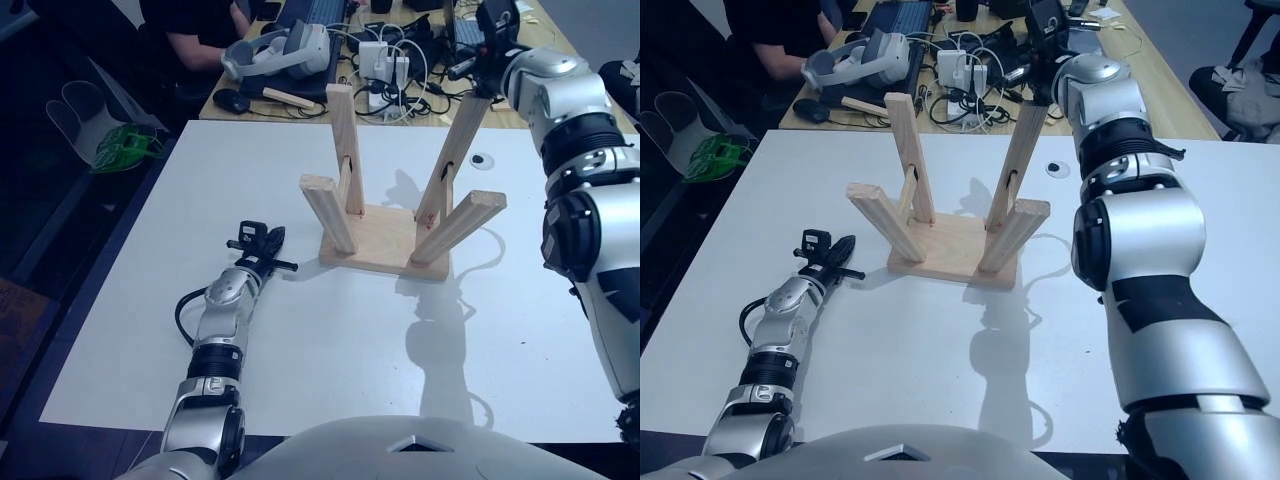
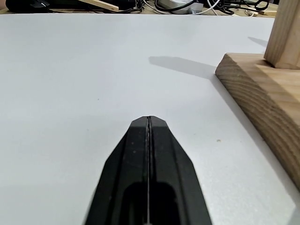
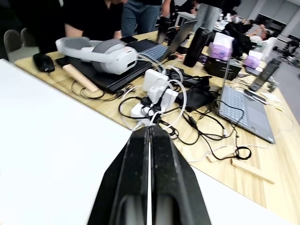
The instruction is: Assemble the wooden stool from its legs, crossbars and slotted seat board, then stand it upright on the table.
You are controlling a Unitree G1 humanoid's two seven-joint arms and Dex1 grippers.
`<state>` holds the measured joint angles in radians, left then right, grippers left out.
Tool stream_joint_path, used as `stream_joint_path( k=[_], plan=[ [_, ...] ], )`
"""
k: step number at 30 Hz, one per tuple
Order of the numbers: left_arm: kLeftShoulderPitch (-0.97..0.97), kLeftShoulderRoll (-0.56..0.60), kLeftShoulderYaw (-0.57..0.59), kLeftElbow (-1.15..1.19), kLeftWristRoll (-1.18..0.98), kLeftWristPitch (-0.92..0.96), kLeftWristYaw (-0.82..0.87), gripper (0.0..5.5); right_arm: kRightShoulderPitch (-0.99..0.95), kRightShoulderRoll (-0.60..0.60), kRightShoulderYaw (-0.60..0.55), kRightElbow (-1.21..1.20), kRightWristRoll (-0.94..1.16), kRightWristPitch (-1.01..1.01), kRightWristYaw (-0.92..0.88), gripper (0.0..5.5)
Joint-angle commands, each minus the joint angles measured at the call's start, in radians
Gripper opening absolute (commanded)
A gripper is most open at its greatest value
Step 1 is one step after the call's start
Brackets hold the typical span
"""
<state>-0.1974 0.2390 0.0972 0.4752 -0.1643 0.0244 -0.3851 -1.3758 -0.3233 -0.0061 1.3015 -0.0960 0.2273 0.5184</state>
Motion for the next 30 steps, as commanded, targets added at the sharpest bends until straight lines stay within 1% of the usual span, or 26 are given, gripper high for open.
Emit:
stream_joint_path(
  k=[1,5,7,9,11,13,14,16,18,20,23,26,30],
  plan=[
    [-0.011,0.008,0.003,0.019,0.011,-0.009,0.006,0.01,0.054,0.015,-0.006,0.021,0.000,0.031,-0.007,0.00],
    [-0.013,0.002,0.001,0.035,0.010,-0.013,0.006,0.01,-0.030,0.001,-0.071,-0.007,0.050,-0.085,-0.049,0.00],
    [-0.012,0.002,0.002,0.055,0.010,-0.027,0.004,0.01,-0.115,-0.013,-0.106,-0.019,0.075,-0.144,-0.074,0.00],
    [-0.015,0.001,0.001,0.052,0.009,-0.024,0.006,0.01,-0.238,-0.044,-0.162,-0.020,0.113,-0.185,-0.130,0.00],
    [-0.022,0.001,0.000,0.049,0.008,-0.020,0.008,0.01,-0.315,-0.063,-0.195,-0.007,0.132,-0.177,-0.162,0.00],
    [-0.020,0.002,0.001,0.042,0.007,-0.019,0.008,0.01,-0.299,-0.051,-0.184,0.020,0.114,-0.106,-0.181,0.00],
    [-0.019,0.000,0.000,0.037,0.007,-0.019,0.009,0.01,-0.235,-0.028,-0.163,0.035,0.096,-0.046,-0.171,0.00],
    [-0.018,-0.007,-0.003,0.026,0.006,-0.016,0.013,0.01,-0.025,0.034,-0.094,0.060,0.045,0.058,-0.118,0.00],
    [-0.016,-0.013,-0.008,0.015,0.005,-0.009,0.013,0.01,0.144,0.070,-0.046,0.064,0.012,0.110,-0.091,0.00],
    [-0.008,-0.012,-0.010,0.007,0.006,-0.004,0.010,0.01,0.210,0.078,-0.037,0.046,0.015,0.127,-0.084,0.00],
    [0.005,-0.003,-0.006,0.011,0.007,-0.003,0.008,0.01,0.193,0.068,-0.060,0.015,0.047,0.119,-0.093,0.00],
    [0.003,-0.005,-0.004,0.015,0.008,0.001,0.012,0.01,0.145,0.047,-0.080,-0.009,0.065,0.066,-0.112,0.00],
    [0.000,-0.007,-0.003,0.009,0.006,0.006,0.012,0.01,0.007,0.011,-0.134,-0.046,0.111,-0.052,-0.127,0.00]
  ],
)
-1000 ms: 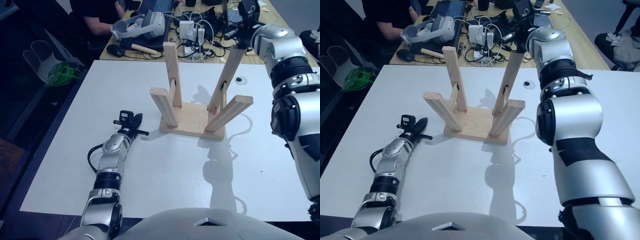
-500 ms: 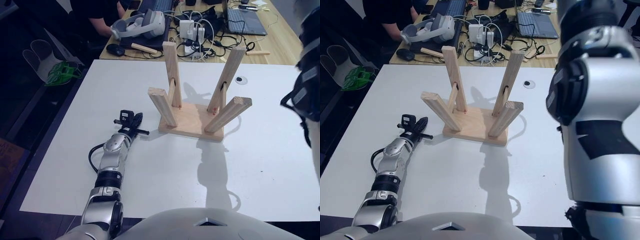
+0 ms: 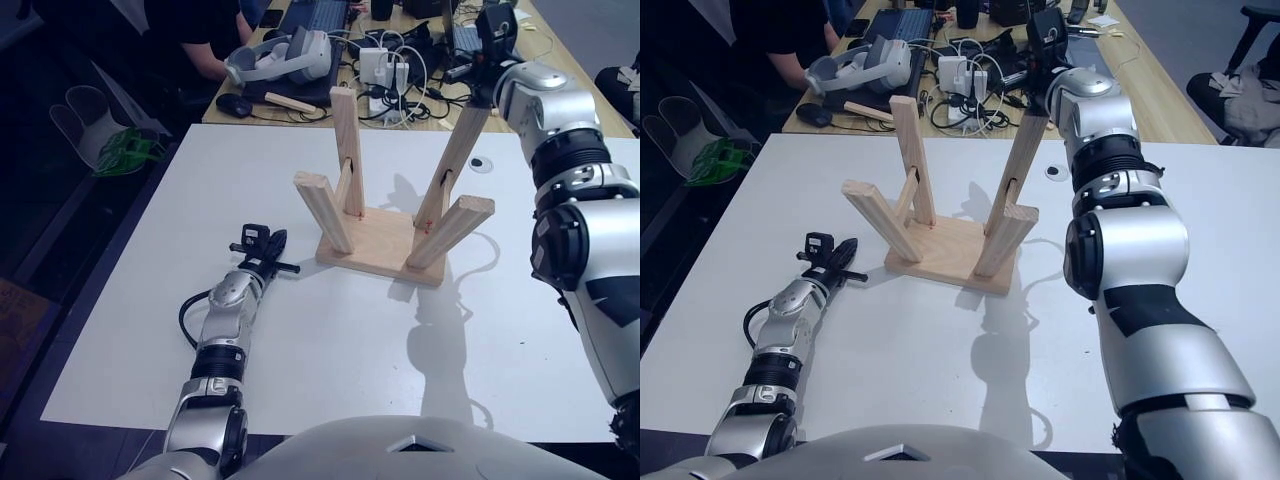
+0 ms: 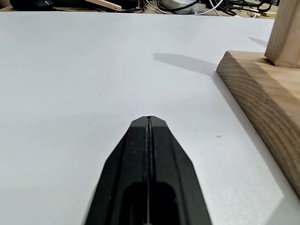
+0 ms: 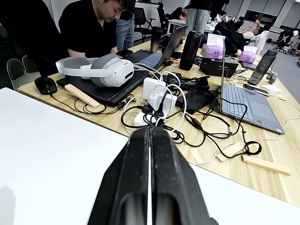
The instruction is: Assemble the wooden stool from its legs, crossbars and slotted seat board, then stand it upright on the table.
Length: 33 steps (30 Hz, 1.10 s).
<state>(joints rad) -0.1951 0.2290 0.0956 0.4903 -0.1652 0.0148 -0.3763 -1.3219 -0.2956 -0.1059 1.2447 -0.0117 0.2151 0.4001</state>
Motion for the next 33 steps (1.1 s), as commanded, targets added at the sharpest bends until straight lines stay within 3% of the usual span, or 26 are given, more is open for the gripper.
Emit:
stream_joint_path(
  k=[1,5,9,14,18,24,33],
  plan=[
    [-0.006,0.005,0.001,-0.006,0.006,0.015,0.002,0.01,-0.076,-0.031,-0.042,0.002,0.033,-0.058,-0.002,0.00],
    [-0.027,0.021,0.018,-0.006,-0.004,0.020,-0.003,0.01,-0.043,-0.129,-0.046,-0.036,0.028,-0.089,0.037,0.00],
    [-0.038,0.025,0.032,-0.016,-0.012,0.035,0.000,0.01,0.154,-0.246,0.006,-0.043,-0.032,-0.114,0.062,0.00],
    [-0.049,0.028,0.032,-0.004,-0.011,0.060,-0.020,0.01,0.538,-0.361,0.259,-0.173,-0.177,-0.213,0.532,0.00],
    [-0.079,0.016,0.035,0.014,-0.037,0.103,-0.051,0.01,0.639,-0.360,0.295,-0.279,-0.148,-0.197,0.729,0.00],
    [-0.045,0.026,-0.014,-0.096,-0.148,0.297,-0.252,0.01,0.733,-0.278,0.264,-0.340,-0.032,-0.134,0.900,0.00],
    [0.055,0.063,-0.054,-0.295,-0.227,0.490,-0.366,0.01,0.945,-0.301,0.218,-0.502,0.094,0.035,0.939,0.00]
  ],
)
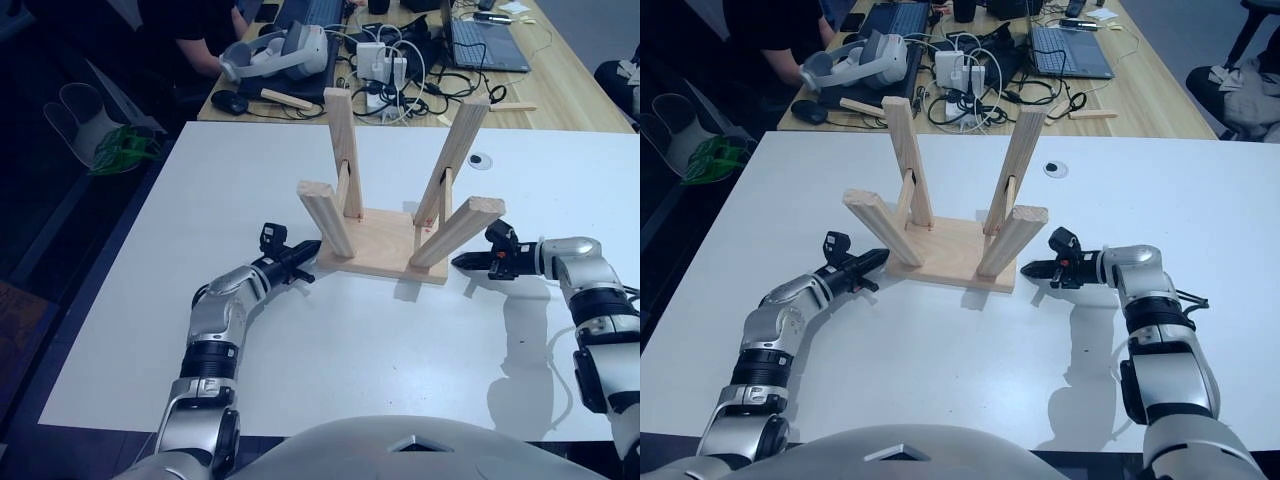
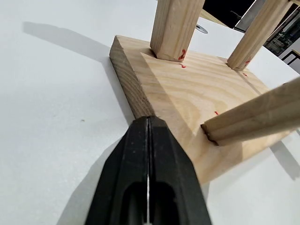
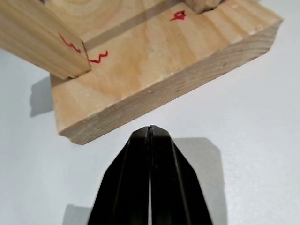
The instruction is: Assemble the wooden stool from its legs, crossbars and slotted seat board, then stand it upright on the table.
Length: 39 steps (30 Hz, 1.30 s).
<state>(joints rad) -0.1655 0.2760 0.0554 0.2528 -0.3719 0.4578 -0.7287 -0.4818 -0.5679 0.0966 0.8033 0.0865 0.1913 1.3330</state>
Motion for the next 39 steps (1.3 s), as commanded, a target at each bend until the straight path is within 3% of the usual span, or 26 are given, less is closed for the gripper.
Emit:
stream_joint_path(
  k=[1,7,19,28,39],
  plan=[
    [0.033,0.019,-0.014,-0.070,-0.024,0.059,-0.016,0.01,0.128,-0.038,0.016,-0.090,0.004,0.078,0.009,0.00],
    [0.071,0.037,-0.019,-0.121,-0.031,0.099,-0.024,0.01,0.214,-0.075,0.025,-0.245,0.047,0.175,0.000,0.00],
    [0.091,0.071,-0.044,-0.120,0.004,0.075,-0.010,0.01,0.169,-0.059,0.031,-0.190,0.039,0.096,-0.107,0.00],
    [0.087,0.068,-0.052,-0.103,0.002,0.056,-0.022,0.01,0.218,-0.067,0.035,-0.478,0.095,0.301,-0.154,0.00],
    [0.084,0.044,-0.035,-0.113,-0.055,0.084,-0.046,0.01,0.266,-0.088,0.015,-0.661,0.160,0.469,-0.178,0.00]
  ],
)
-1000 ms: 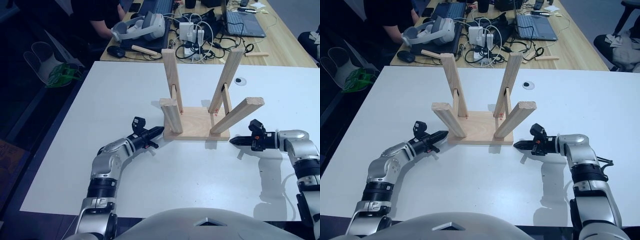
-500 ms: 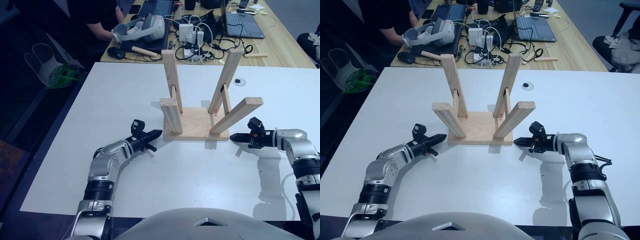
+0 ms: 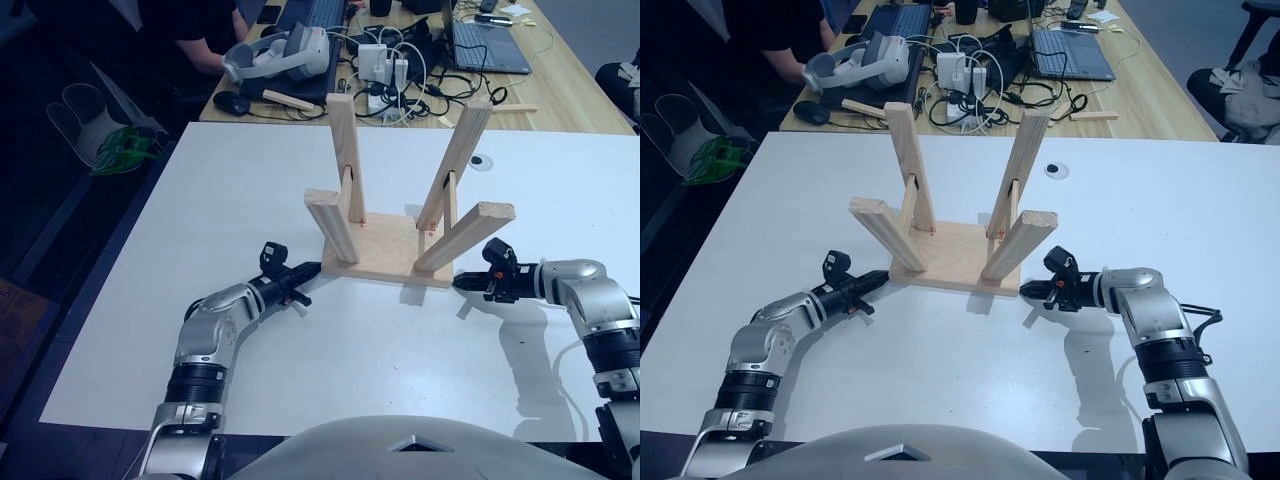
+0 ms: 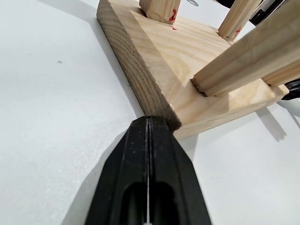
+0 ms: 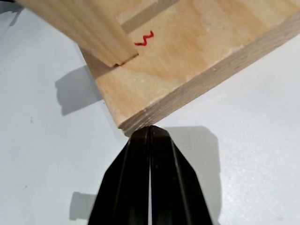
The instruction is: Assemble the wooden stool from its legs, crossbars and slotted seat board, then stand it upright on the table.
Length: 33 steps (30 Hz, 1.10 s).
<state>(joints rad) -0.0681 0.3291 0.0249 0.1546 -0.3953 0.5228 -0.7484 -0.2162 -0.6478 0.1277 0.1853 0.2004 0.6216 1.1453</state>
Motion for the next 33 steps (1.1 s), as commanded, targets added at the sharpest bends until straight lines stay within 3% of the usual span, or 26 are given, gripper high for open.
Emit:
stream_joint_path(
  k=[1,20,28,33],
  plan=[
    [-0.013,-0.007,-0.004,-0.020,-0.037,0.022,-0.032,0.01,-0.007,-0.009,-0.025,-0.036,0.058,0.045,0.015,0.00],
    [-0.006,0.031,0.015,-0.144,-0.175,0.153,-0.099,0.01,-0.119,-0.001,-0.085,0.367,0.091,-0.141,0.142,0.00],
    [-0.041,0.033,0.018,0.006,-0.017,0.001,0.044,0.01,-0.134,-0.001,-0.071,0.446,0.055,-0.219,0.131,0.00],
    [-0.035,0.029,-0.006,0.002,-0.017,0.012,0.015,0.01,-0.136,0.006,-0.062,0.455,0.034,-0.237,0.121,0.00]
  ],
)
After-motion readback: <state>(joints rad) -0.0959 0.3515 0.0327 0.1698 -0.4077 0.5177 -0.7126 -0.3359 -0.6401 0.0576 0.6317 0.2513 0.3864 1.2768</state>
